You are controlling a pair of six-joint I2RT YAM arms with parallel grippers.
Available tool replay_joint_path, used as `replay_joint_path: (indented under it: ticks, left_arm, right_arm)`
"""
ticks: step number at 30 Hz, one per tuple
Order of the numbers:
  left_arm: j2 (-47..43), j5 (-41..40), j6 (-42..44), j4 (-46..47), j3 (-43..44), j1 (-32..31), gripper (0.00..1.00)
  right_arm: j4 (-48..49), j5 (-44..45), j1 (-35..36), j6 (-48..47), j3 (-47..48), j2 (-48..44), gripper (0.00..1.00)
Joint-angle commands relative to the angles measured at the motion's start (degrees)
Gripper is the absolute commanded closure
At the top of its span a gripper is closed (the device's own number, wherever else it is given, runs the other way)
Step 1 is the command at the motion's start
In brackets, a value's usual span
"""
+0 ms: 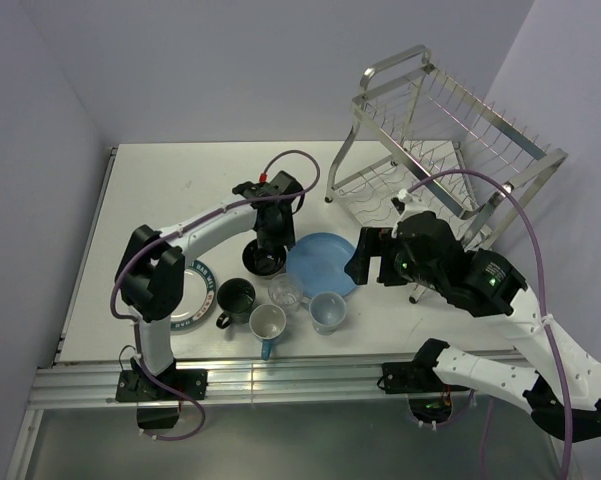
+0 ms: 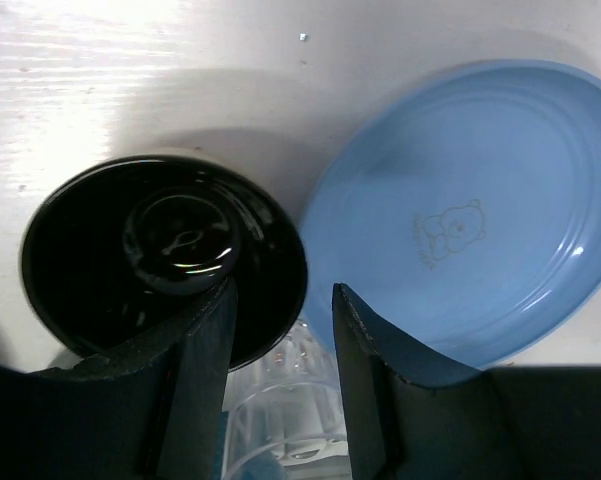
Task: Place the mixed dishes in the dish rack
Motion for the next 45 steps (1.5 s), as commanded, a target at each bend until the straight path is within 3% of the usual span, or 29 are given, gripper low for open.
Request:
replay_joint_path:
  ticks: [1, 15, 24, 43, 45]
  left_arm:
    - [1.33, 0.94, 0.65, 0.08, 3.67, -1.06, 0.51]
    - [3.18, -0.99, 0.48, -0.18, 1.30, -1.50, 0.51]
    - [3.09, -1.52, 0.74, 1.75, -3.18, -1.59, 0.65]
    - [5.90, -4.50, 0.30, 1.31, -2.84, -1.59, 0.71]
    - [5.90, -5.56, 0.21, 0.87, -2.92, -1.41, 0.80]
  right_arm:
    - [-1.38, 1.99, 0.50, 1.52, 0.89, -1.59, 0.00]
    - [-2.09, 2.34, 0.50, 3.01, -0.34, -3.53, 0.00]
    - [-1.65, 1.99, 0.50, 3.01, -0.87, -3.35, 0.00]
    - [-2.00, 1.81, 0.41, 3.10, -1.75, -3.97, 0.00]
    - [-2.18, 1.73, 0.50, 3.01, -1.57, -3.96, 0.00]
